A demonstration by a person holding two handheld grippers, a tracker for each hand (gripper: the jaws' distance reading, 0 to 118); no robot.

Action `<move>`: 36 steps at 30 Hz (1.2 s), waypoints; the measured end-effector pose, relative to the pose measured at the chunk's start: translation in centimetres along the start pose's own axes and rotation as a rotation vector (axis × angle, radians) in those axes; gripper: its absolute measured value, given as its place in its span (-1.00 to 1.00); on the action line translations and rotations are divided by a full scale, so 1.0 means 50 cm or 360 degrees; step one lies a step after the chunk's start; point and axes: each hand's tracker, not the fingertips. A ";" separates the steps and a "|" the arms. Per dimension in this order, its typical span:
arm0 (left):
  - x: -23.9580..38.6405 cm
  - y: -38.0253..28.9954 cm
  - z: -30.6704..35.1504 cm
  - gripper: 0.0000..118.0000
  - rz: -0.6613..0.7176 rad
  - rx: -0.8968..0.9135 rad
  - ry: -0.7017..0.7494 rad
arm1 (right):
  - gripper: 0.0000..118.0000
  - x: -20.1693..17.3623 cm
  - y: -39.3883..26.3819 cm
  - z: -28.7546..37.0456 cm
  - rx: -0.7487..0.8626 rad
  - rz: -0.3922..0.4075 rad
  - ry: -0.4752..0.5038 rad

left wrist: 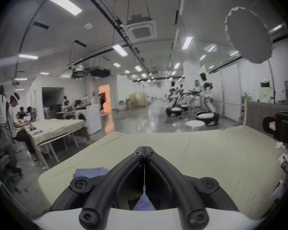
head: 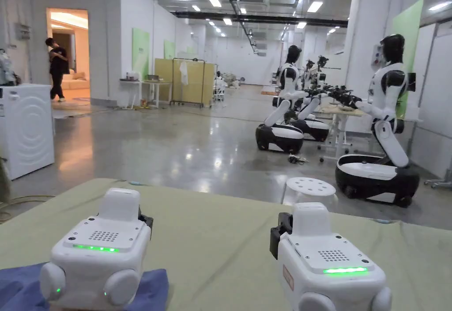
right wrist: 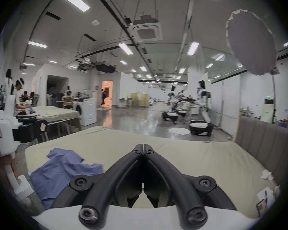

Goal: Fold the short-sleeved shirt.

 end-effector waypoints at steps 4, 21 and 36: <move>-0.104 -0.042 -0.077 -1.00 -0.0028 -0.0512 0.0043 | -0.96 -0.076 -0.039 -0.038 -0.0064 0.0016 0.0125; -0.143 -0.410 -0.404 0.95 0.0480 -0.1447 -0.0316 | -0.96 -0.112 -0.217 -0.189 -0.0458 0.0104 0.0125; -0.126 -0.430 -0.431 -0.96 0.0256 -0.1330 -0.0170 | -0.96 -0.082 -0.245 -0.185 -0.0530 0.0063 0.0093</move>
